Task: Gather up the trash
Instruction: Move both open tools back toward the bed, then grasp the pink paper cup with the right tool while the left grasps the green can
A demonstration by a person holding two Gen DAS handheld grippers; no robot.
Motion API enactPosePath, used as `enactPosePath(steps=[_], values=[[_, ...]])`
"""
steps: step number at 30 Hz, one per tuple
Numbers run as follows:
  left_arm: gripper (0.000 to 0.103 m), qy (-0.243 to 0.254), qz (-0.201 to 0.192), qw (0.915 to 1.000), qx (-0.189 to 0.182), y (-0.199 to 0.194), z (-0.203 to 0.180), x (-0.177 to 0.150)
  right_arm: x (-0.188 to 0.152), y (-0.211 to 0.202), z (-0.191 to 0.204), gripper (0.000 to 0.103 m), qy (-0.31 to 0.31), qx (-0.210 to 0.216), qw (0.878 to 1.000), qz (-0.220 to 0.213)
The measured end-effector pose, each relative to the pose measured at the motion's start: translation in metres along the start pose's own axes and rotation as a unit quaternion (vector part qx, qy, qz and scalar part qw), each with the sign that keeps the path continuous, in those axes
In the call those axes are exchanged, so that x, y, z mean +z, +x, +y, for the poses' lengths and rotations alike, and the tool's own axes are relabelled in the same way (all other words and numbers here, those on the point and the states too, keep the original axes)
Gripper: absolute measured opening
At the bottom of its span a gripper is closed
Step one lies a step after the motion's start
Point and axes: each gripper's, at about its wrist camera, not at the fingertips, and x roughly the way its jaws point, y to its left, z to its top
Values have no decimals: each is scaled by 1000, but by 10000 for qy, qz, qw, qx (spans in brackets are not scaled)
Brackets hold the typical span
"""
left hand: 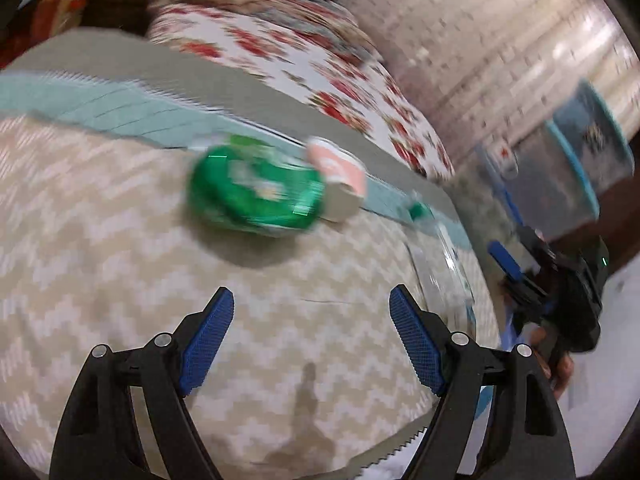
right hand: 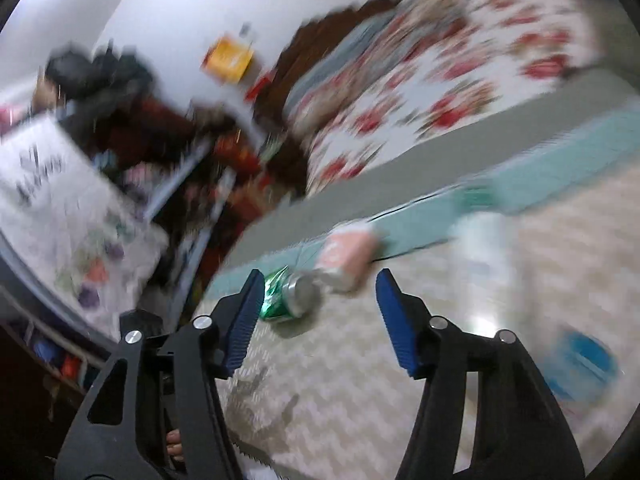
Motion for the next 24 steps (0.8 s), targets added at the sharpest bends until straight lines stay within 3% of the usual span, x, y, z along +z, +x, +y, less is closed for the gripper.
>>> enactPosePath(steps=[6, 12, 19, 24], values=[[76, -605, 11, 9977, -316, -7, 48, -1, 34, 157, 57, 51, -777, -480, 9865, 1361], [71, -740, 154, 9957, -534, -6, 61, -3, 41, 234, 67, 51, -909, -929, 9754, 1780], [69, -845, 44, 9937, -729, -11, 74, -1, 22, 242, 63, 50, -845, -998, 9692, 2088], [69, -897, -112, 9931, -752, -17, 78, 0, -11, 217, 72, 51, -520, -426, 9688, 2383]])
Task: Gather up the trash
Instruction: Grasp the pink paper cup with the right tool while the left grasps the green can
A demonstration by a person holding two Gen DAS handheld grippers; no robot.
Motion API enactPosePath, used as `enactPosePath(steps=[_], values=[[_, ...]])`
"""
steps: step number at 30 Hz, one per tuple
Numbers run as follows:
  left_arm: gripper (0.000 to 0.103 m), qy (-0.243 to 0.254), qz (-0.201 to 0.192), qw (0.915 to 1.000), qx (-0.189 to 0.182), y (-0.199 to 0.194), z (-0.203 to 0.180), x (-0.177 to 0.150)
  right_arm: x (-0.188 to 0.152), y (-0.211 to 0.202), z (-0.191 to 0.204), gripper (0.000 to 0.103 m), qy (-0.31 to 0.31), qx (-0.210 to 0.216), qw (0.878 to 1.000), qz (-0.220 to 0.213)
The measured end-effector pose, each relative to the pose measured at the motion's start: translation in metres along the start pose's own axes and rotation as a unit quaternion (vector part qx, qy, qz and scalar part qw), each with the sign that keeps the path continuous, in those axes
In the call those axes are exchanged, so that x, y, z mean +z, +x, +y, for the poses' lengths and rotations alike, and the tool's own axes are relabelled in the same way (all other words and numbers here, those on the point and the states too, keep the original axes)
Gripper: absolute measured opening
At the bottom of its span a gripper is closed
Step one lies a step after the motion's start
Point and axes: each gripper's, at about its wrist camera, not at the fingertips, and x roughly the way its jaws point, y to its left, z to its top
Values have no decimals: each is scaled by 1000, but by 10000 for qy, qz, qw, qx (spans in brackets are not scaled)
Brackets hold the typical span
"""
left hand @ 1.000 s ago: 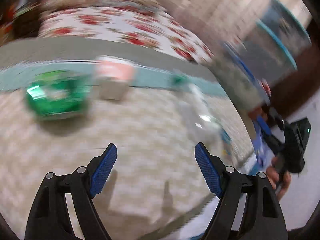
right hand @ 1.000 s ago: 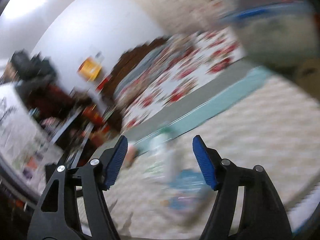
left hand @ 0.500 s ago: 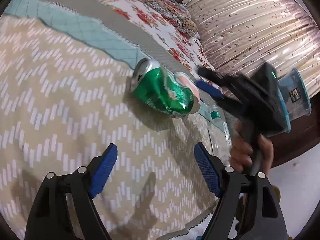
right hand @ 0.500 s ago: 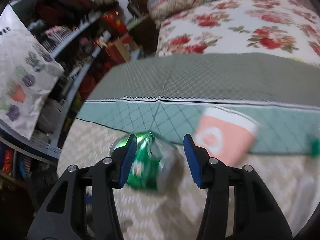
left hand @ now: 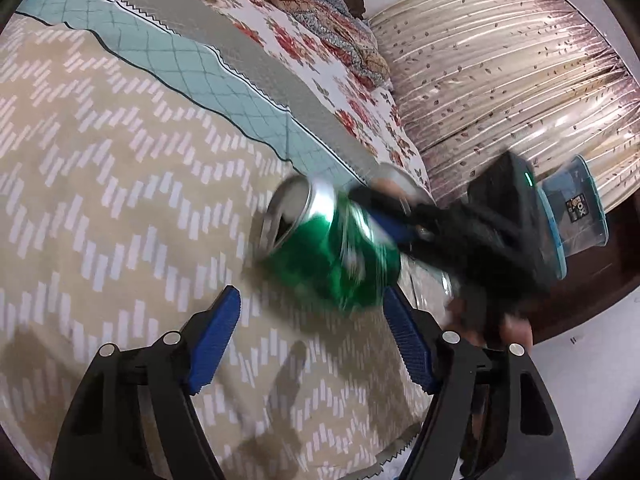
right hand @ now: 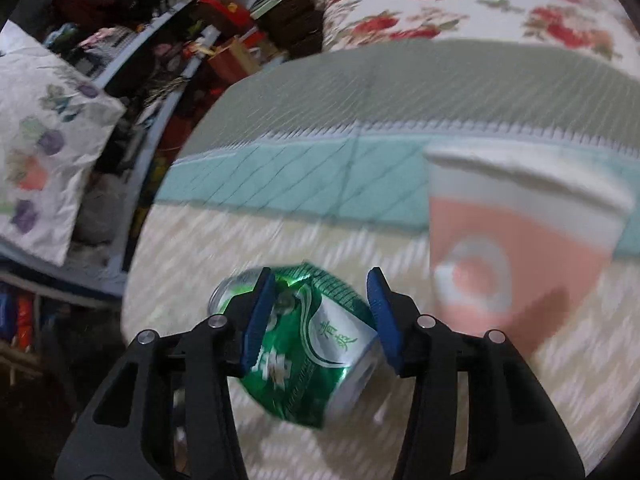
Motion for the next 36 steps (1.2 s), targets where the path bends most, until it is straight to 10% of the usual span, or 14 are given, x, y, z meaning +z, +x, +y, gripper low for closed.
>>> enactPosePath(steps=[6, 13, 24, 27, 29, 36], values=[[69, -15, -64, 10000, -38, -6, 4, 5, -61, -23, 7, 55, -2, 725, 9974, 32], [78, 117, -231, 9994, 235, -14, 5, 9, -68, -102, -9, 84, -140, -737, 9791, -1890], [83, 236, 16, 9991, 344, 7, -11, -3, 9, -28, -53, 87, 268, -1694, 9753, -1394], [82, 338, 43, 9985, 417, 11, -16, -4, 9, -11, -63, 77, 460, -1285, 9838, -1161], [79, 380, 61, 9982, 450, 13, -19, -4, 3, -10, -57, 49, 361, -1232, 9839, -1239], [49, 455, 311, 9978, 371, 29, -31, -7, -44, -25, -43, 42, 378, -737, 9884, -1270]])
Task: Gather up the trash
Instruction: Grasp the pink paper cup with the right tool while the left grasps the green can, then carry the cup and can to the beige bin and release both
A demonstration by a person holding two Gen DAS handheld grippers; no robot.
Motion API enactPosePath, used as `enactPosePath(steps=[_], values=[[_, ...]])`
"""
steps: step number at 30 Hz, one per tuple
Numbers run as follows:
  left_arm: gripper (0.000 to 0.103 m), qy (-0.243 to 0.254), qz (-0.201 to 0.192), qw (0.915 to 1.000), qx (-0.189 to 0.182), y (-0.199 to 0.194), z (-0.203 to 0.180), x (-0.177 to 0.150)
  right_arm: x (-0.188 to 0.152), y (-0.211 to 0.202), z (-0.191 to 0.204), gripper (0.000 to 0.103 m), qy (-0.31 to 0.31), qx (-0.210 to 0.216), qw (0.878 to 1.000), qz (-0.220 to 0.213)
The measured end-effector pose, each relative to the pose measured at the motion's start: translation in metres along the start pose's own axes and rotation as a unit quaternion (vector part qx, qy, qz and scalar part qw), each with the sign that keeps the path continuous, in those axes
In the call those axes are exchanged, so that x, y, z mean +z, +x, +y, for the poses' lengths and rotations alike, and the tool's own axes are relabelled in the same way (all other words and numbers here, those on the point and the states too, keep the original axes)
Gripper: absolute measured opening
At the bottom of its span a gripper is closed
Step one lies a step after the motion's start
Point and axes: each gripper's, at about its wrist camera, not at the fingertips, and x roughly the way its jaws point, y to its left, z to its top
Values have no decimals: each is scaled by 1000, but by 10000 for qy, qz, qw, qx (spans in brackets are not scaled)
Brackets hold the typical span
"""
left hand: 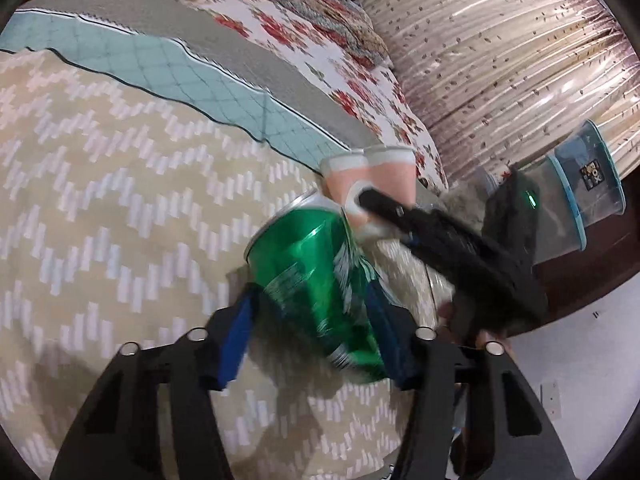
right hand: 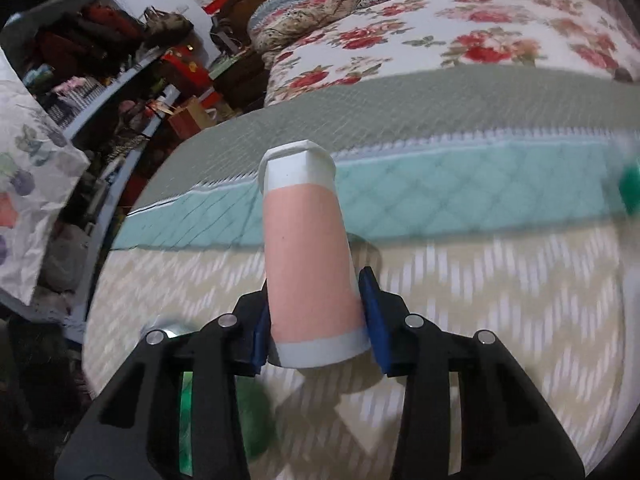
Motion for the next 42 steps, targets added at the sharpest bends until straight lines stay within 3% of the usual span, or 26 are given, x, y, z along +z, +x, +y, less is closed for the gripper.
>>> enactPosePath(steps=[2, 5, 8, 12, 16, 18, 26, 33, 42], values=[[48, 75, 24, 10000, 10, 4, -5, -2, -19, -7, -3, 42, 78, 91, 9999, 57], [24, 242, 27, 9995, -217, 3, -12, -4, -47, -29, -11, 42, 247, 136, 9996, -23], [17, 414, 110, 9984, -362, -1, -19, -8, -72, -46, -20, 42, 427, 402, 9982, 104], [17, 712, 200, 9967, -342, -7, -31, -23, -100, -66, -20, 42, 387, 457, 9982, 86], [18, 687, 206, 9971, -259, -9, -33, -30, -112, -78, -23, 42, 392, 445, 9982, -20], [30, 675, 225, 9974, -142, -9, -32, -29, -114, -81, -23, 42, 350, 390, 9986, -98], [46, 626, 366, 9974, -36, 4, -34, -22, -123, -93, -31, 42, 351, 465, 9981, -191], [16, 391, 557, 9971, -335, 12, -33, -18, -126, -102, -33, 42, 385, 608, 9970, -278], [16, 959, 523, 9896, -933, -4, -87, -29, -123, -173, -51, 42, 423, 662, 9892, -1236]])
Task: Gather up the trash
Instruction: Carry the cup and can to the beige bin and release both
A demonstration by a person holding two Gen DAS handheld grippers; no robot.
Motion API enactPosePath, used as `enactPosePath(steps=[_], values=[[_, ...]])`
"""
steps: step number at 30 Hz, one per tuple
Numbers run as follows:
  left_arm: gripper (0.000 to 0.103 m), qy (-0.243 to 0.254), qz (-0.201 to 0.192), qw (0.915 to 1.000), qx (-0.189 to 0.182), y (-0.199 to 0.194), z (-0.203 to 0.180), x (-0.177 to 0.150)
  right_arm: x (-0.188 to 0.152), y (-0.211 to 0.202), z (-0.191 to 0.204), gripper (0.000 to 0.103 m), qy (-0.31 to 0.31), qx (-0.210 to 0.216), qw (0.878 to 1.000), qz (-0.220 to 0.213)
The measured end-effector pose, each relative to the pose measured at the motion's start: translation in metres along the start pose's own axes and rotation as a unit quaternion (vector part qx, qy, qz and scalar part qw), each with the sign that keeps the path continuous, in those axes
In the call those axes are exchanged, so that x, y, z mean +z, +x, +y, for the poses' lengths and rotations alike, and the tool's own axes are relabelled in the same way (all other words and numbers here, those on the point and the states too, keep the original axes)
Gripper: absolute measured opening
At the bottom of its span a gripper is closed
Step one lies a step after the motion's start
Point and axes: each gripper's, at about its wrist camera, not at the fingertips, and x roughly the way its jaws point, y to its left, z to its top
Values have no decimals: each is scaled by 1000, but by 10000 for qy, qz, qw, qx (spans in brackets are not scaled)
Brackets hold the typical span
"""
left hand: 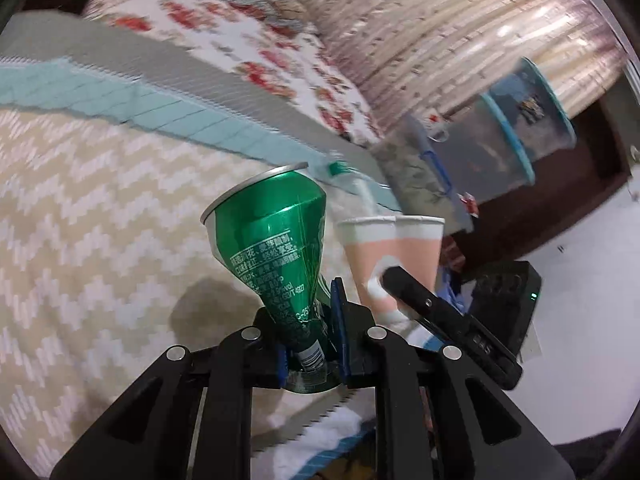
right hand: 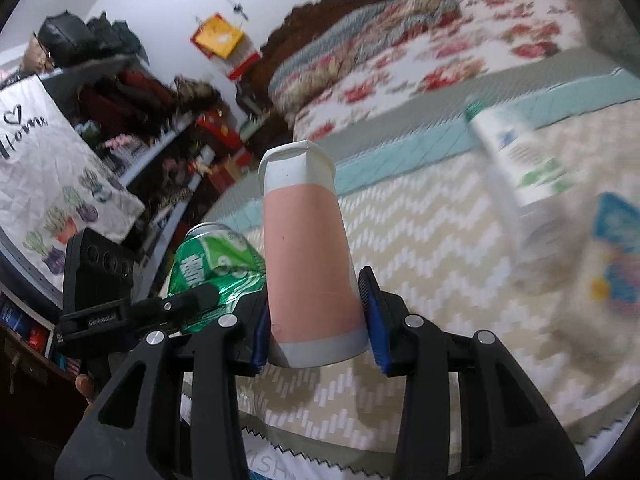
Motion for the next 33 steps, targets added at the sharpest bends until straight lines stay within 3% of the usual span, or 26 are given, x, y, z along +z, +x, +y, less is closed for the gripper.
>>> enactPosePath(steps=[8, 13, 26, 33], values=[[16, 743, 520, 9957, -177, 60, -73, 8, 9, -77, -63, 42, 501, -440, 9943, -833], [16, 1208, 896, 9882, -277, 112, -122, 8, 2, -124, -125, 42, 1152, -817, 9819, -1259], [16, 2150, 1951, 9566, -251, 258, -225, -4, -30, -195, -231, 42, 2023, -1377, 9506, -1908], [16, 2717, 2360, 9328, -189, 346, -288, -4, -15, -234, -289, 42, 2321, -1524, 9325, -2310]])
